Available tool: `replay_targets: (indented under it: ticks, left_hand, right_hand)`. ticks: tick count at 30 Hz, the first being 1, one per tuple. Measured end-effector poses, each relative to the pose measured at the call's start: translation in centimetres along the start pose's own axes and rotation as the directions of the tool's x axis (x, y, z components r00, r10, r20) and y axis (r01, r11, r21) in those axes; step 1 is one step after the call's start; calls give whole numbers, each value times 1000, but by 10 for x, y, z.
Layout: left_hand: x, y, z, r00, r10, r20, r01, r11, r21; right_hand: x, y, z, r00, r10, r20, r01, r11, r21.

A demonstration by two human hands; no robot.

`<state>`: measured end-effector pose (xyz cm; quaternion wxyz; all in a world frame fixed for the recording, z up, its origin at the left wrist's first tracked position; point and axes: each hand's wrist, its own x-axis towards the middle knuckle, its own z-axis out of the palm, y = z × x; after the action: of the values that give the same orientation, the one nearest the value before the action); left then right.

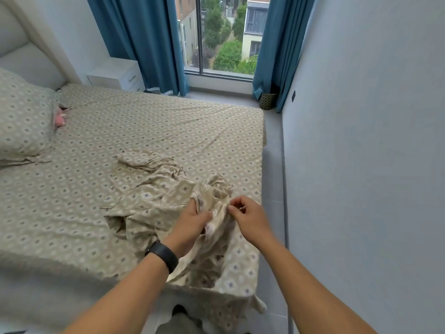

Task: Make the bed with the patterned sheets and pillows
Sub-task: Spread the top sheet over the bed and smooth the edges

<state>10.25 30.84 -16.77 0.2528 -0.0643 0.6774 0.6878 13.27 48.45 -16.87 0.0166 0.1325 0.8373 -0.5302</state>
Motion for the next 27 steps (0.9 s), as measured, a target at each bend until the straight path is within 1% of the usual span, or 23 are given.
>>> replay_targets:
  ticks: [2, 3, 4, 5, 6, 7, 8, 9, 10, 11, 12, 13, 14, 16, 18, 19, 20, 22, 23, 24, 25, 26, 27]
  left_hand:
    - [3, 11, 4, 999, -38, -17, 34, 979, -199]
    - [7, 17, 5, 999, -35, -21, 29, 966, -256]
    - [10, 22, 6, 1000, -23, -3, 21, 953, -302]
    - [14, 26, 7, 1000, -11, 22, 18, 938, -346]
    - [16, 31, 8, 999, 15, 53, 6, 921, -389]
    - [17, 38, 11, 996, 37, 80, 1, 902, -432]
    - [18, 42, 14, 992, 56, 112, 5, 876, -483]
    - [20, 46, 16, 986, 74, 149, 17, 847, -532]
    - [23, 49, 17, 979, 104, 176, 12, 830, -558]
    - [25, 49, 16, 975, 130, 180, -10, 836, -549]
    - [28, 48, 14, 974, 154, 168, -54, 870, -490]
    - [30, 47, 11, 976, 169, 136, -103, 913, -394]
    - [33, 46, 3, 979, 187, 80, -157, 946, -285]
    - [36, 43, -11, 981, 192, 7, -190, 977, -101]
    - [35, 37, -22, 984, 177, 33, -178, 984, 17]
    - [33, 32, -22, 982, 162, 96, -169, 983, 77]
    - [31, 26, -18, 977, 133, 168, -157, 978, 136]
    - [34, 8, -4, 975, 61, 214, -115, 961, 251]
    - [42, 2, 6, 988, 47, 148, -91, 947, 307]
    - [49, -5, 16, 999, 39, 31, -47, 937, 346]
    - [58, -10, 27, 992, 45, -122, 6, 920, 391]
    - [66, -14, 35, 963, 49, -266, 76, 895, 439]
    - [76, -15, 46, 918, 50, -393, 128, 902, 413]
  right_hand:
    - [-2, -5, -4, 998, -46, -40, 47, 998, 27]
    - [-3, -9, -7, 998, -51, -26, 53, 996, 66]
    - [-6, -10, -7, 999, -41, 23, 38, 992, 122]
    - [-9, -11, -8, 993, -37, 109, 15, 981, 193]
    - [-12, -14, -7, 979, -31, 202, -21, 969, 247]
    - [-12, -16, -7, 958, -22, 287, -57, 963, 263]
    - [-12, -16, -6, 940, -4, 340, -80, 969, 232]
    - [-7, -16, -5, 938, 19, 346, -85, 981, 177]
    - [1, -16, -4, 955, 34, 295, -68, 992, 104]
    - [10, -16, -2, 970, 42, 240, -54, 998, 45]
    - [19, -17, -1, 978, 58, 200, -59, 998, 2]
    - [29, -16, -1, 979, 73, 188, -77, 997, 12]
    - [41, -18, -1, 971, 104, 213, -116, 992, 44]
    - [60, -26, -6, 942, 160, 294, -236, 940, 246]
    - [88, -34, -6, 894, 202, 399, -381, 810, 445]
    - [103, -35, -5, 871, 217, 441, -443, 737, 512]
    - [116, -37, -5, 844, 235, 483, -500, 671, 547]
    - [146, -45, -4, 790, 237, 566, -581, 584, 567]
    - [167, -50, -4, 767, 234, 597, -606, 569, 556]
    - [182, -54, -5, 751, 218, 624, -620, 559, 551]
    - [199, -54, -6, 743, 221, 632, -631, 545, 552]
    - [212, -55, -7, 743, 212, 634, -633, 531, 564]
    - [229, -55, -10, 735, 207, 646, -635, 545, 548]
